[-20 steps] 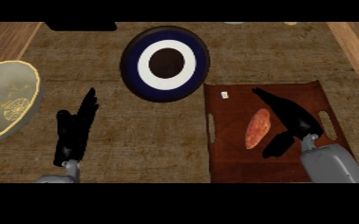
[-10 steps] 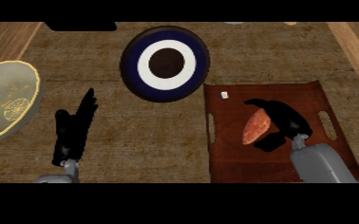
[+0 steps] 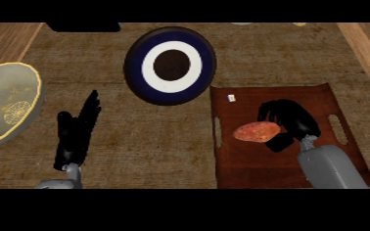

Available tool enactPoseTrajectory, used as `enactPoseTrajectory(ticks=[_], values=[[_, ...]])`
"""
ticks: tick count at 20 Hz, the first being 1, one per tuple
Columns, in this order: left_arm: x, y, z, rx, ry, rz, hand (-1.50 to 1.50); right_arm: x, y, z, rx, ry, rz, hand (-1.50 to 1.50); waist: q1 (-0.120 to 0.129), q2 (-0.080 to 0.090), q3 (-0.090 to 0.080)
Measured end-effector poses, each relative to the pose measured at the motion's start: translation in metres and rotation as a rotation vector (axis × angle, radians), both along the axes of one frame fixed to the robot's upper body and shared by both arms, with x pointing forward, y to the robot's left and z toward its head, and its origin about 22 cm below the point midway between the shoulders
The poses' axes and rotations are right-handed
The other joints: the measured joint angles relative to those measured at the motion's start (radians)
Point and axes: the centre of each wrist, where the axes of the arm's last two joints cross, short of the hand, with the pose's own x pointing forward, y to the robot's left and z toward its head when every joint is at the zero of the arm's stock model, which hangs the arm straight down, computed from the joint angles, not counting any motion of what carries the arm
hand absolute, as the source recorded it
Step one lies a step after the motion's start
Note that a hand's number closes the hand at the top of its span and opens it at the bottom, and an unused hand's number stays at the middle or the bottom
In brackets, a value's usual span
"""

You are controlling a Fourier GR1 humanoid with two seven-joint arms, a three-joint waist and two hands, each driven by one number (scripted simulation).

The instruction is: Pick the sweet potato from the tray and place it in the plate

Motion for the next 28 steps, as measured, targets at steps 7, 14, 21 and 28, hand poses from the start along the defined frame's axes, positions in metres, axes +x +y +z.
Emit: enactPoseTrajectory(ticks=[7, 14, 21, 28], values=[[0.012, -0.020, 0.006, -0.001, -0.017, -0.086, 0.00, 0.018, 0.149, 0.030, -0.071, -0.203, 0.114, 1.50, 0.092, 0.013, -0.001], [0.023, -0.031, 0.011, 0.003, -0.029, -0.140, 0.00, 0.021, 0.227, 0.069, -0.146, -0.476, 0.086, 1.50, 0.147, 0.020, -0.001], [0.025, -0.035, 0.006, 0.003, -0.024, -0.141, 0.00, 0.019, 0.271, 0.108, -0.078, -0.764, -0.033, 1.50, 0.142, 0.016, -0.002], [0.024, -0.029, 0.003, 0.007, -0.025, -0.117, 0.00, 0.032, 0.291, 0.131, -0.069, -0.861, -0.159, 1.50, 0.121, 0.015, -0.002]])
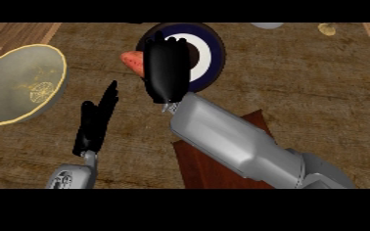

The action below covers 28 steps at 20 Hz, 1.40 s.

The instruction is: Pick the sweet potato from the tray and place it in the plate

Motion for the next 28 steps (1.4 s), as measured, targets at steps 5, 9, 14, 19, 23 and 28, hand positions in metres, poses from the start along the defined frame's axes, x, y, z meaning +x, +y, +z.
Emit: enactPoseTrajectory(ticks=[5, 9, 14, 19, 23, 28], values=[[-0.002, 0.002, 0.000, 0.001, 0.006, 0.012, 0.00, 0.016, 0.000, 0.000, 0.005, -0.009, -0.043, 1.50, -0.014, 0.001, 0.000], [-0.003, 0.004, -0.003, 0.000, 0.004, 0.025, 0.00, 0.032, -0.005, -0.001, 0.023, 0.016, -0.083, 1.50, -0.024, 0.003, 0.000], [0.000, 0.005, -0.003, -0.002, 0.001, 0.039, 0.00, 0.050, -0.017, -0.014, 0.026, 0.072, -0.147, 1.50, -0.035, 0.005, 0.001], [-0.002, 0.007, -0.004, 0.001, -0.008, 0.036, 0.00, 0.066, -0.033, -0.023, 0.064, 0.195, -0.185, 1.50, -0.036, 0.009, 0.001], [-0.001, 0.004, -0.001, -0.003, -0.015, 0.030, 0.00, 0.075, -0.046, -0.033, 0.087, 0.329, -0.187, 1.50, -0.029, 0.013, 0.001], [-0.002, 0.014, 0.000, -0.002, -0.018, 0.030, 0.00, 0.081, -0.062, -0.049, 0.076, 0.486, -0.169, -1.50, -0.024, 0.014, 0.002]])
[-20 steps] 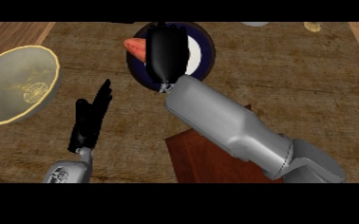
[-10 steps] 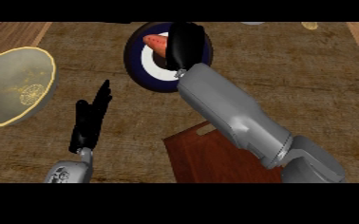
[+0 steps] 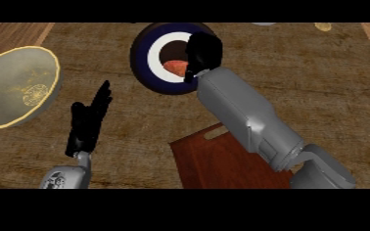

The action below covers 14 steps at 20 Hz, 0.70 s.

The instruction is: Pick the sweet potato from the tray and place it in the plate

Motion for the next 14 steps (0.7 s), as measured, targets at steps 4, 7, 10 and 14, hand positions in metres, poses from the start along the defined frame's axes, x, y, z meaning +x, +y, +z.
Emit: enactPoseTrajectory(ticks=[4, 7, 10, 14], values=[[-0.001, 0.001, -0.002, -0.001, 0.012, 0.008, 0.00, 0.002, -0.008, -0.008, 0.047, 0.006, 0.102, -1.50, -0.013, -0.002, 0.001], [-0.003, -0.001, -0.004, -0.003, 0.017, 0.016, 0.00, 0.000, -0.005, -0.001, 0.171, -0.076, 0.192, -1.50, -0.023, -0.006, 0.002], [-0.006, 0.001, -0.004, -0.007, 0.016, 0.028, 0.00, -0.002, -0.003, 0.010, 0.361, -0.182, 0.239, -1.50, -0.033, -0.009, 0.003], [-0.005, 0.000, -0.005, -0.007, 0.020, 0.033, 0.00, -0.002, -0.012, 0.013, 0.579, -0.269, 0.260, -1.50, -0.047, -0.011, 0.003]])
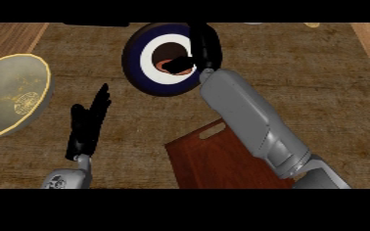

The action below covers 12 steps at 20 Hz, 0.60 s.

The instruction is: Pick the sweet potato from the tray and place it in the plate

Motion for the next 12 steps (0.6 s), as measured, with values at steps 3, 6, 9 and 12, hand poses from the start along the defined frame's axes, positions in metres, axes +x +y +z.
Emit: enactPoseTrajectory(ticks=[3, 6, 9, 12], values=[[-0.004, 0.008, 0.001, 0.001, 0.005, 0.012, 0.00, -0.001, -0.012, -0.011, 0.108, -0.010, 0.035, -1.50, -0.007, -0.004, -0.001], [-0.008, 0.009, 0.000, 0.006, 0.007, 0.023, 0.00, 0.000, -0.021, -0.022, 0.162, -0.007, 0.074, -1.50, -0.011, -0.007, -0.001], [-0.007, 0.010, -0.002, 0.006, 0.009, 0.032, 0.00, 0.000, -0.028, -0.034, 0.199, -0.009, 0.112, -1.50, -0.017, -0.009, -0.002], [-0.003, 0.009, 0.003, 0.002, 0.004, 0.025, 0.00, 0.001, -0.032, -0.041, 0.219, -0.029, 0.144, -1.50, -0.015, -0.009, -0.002]])
